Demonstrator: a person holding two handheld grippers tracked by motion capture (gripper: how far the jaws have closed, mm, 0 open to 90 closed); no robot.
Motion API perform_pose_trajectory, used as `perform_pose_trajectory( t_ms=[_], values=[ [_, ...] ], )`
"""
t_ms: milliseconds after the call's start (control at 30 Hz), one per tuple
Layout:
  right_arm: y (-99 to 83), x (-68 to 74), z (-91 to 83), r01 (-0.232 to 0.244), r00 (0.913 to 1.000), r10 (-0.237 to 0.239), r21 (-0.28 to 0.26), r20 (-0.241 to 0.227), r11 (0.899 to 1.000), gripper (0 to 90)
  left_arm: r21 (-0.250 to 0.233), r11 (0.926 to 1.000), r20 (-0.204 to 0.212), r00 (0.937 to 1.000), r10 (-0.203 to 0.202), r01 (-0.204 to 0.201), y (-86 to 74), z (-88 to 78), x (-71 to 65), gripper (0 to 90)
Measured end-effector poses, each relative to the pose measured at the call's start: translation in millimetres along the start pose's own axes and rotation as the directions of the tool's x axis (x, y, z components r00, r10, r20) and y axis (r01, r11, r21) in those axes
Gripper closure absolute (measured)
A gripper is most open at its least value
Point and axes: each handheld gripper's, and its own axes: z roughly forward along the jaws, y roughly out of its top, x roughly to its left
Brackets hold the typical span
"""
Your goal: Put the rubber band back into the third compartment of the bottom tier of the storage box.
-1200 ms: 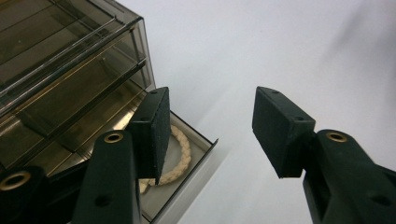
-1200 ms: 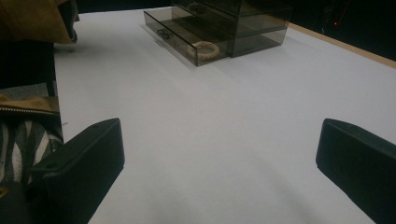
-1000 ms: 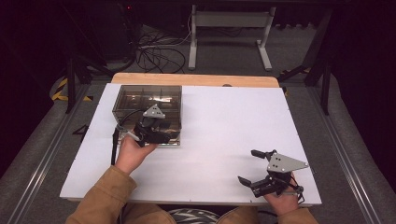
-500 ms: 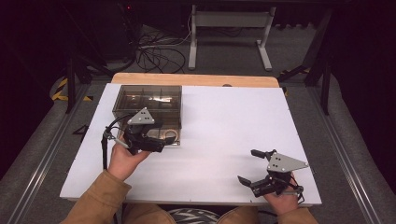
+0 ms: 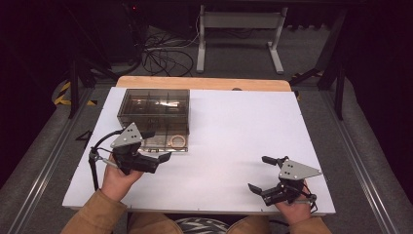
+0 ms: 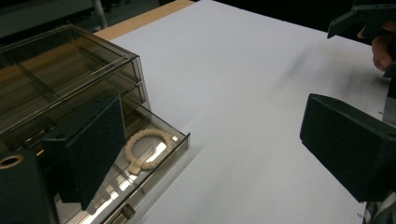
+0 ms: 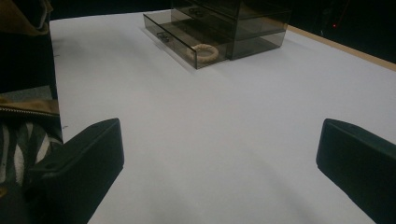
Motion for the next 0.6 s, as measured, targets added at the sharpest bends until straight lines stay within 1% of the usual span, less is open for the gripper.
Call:
perform_pose_trajectory(
  t_ms=[100, 133, 267, 333, 367, 433, 500, 600],
  values=[
    [-0.1, -0.1, 0.1, 0.000, 1.0000, 0.000, 0.001, 0.001, 1.000, 1.3, -0.028, 0.9995, -0.003, 0.9999, -0.012, 0.012, -8.0, -8.8, 0.5, 7.2],
    [-0.1, -0.2, 0.2, 0.000, 1.0000, 0.000, 0.001, 0.000, 1.000, 1.3, -0.033, 0.9994, -0.005, 0.9999, -0.010, 0.010, -10.8, -11.1, 0.4, 7.1],
    [0.0, -0.3, -0.5, 0.000, 1.0000, 0.000, -0.001, 0.002, 1.000, 1.3, -0.028, 0.9996, -0.017, 0.9999, 0.004, -0.004, -24.2, -18.7, -1.8, 5.9],
    [-0.1, -0.4, -0.7, 0.000, 1.0000, 0.000, -0.003, 0.002, 1.000, 1.2, -0.026, 0.9996, -0.035, 0.9993, 0.011, -0.012, -32.0, -22.3, -2.8, 5.2],
    [-0.1, -0.5, -0.6, 0.000, 1.0000, 0.000, -0.002, 0.002, 1.000, 1.2, -0.033, 0.9994, -0.037, 0.9992, 0.011, -0.012, -36.2, -24.2, -2.9, 5.1],
    [-0.1, -0.4, -0.6, 0.000, 1.0000, 0.000, -0.002, 0.002, 1.000, 1.2, -0.046, 0.9989, -0.032, 0.9995, -0.001, 0.000, -45.5, -28.0, -2.9, 4.7],
    [-0.2, -0.4, -0.7, 0.000, 1.0000, 0.000, -0.002, 0.003, 1.000, 1.2, -0.057, 0.9984, -0.048, 0.9989, 0.000, -0.003, -55.2, -31.5, -3.4, 4.3],
    [-0.3, -0.7, -0.8, -0.002, 1.0000, 0.002, -0.002, 0.003, 1.000, 1.2, -0.060, 0.9978, -0.076, 0.9969, 0.022, -0.027, -68.2, -36.6, -5.7, 3.5]
  ],
)
